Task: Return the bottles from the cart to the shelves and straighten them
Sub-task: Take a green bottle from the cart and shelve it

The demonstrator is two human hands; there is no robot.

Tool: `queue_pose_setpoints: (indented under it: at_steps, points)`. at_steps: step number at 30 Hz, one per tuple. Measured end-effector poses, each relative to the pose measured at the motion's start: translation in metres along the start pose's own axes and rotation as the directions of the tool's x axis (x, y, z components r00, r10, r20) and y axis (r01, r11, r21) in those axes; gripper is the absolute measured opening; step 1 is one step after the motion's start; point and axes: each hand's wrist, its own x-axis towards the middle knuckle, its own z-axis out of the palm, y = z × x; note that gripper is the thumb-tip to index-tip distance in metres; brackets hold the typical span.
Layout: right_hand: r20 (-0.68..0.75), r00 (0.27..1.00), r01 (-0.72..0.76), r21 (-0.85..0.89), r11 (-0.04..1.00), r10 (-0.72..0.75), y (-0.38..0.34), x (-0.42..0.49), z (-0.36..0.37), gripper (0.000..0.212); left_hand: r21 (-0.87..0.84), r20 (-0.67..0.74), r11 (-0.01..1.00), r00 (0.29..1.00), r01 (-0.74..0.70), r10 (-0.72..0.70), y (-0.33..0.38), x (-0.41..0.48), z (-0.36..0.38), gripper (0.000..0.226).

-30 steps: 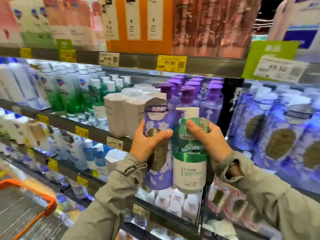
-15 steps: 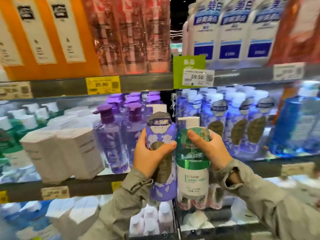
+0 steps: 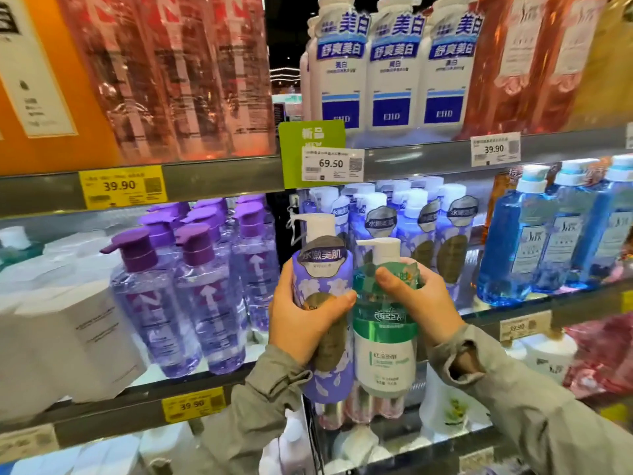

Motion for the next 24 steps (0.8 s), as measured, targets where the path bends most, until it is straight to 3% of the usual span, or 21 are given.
queue_pose_setpoints:
  at_steps: [6, 11, 17, 24]
  points:
    - [0.042, 0.999, 0.021, 0.023, 1.000, -0.022, 0.003, 0.028, -0.029, 0.076, -0.010, -0.042, 0.999, 0.998, -0.045, 0.044, -0.008, 0.014, 0.034, 0.070]
    - [0.115, 0.991, 0.071, 0.001, 0.997, -0.070, -0.004, 0.053, -0.045, 0.055, 0.041, -0.109, 0.995, 0.989, -0.095, 0.099, -0.010, 0.028, 0.052, 0.069]
    - [0.163, 0.979, 0.128, -0.005, 0.992, -0.126, -0.001, 0.067, -0.054, 0.076, 0.116, -0.154, 0.985, 0.977, -0.127, 0.144, -0.016, 0.038, 0.061, 0.067]
    - [0.205, 0.965, 0.170, -0.016, 0.985, -0.163, 0.008, 0.065, -0.058, 0.060, 0.184, -0.227, 0.973, 0.957, -0.142, 0.182, -0.037, 0.041, 0.062, 0.073]
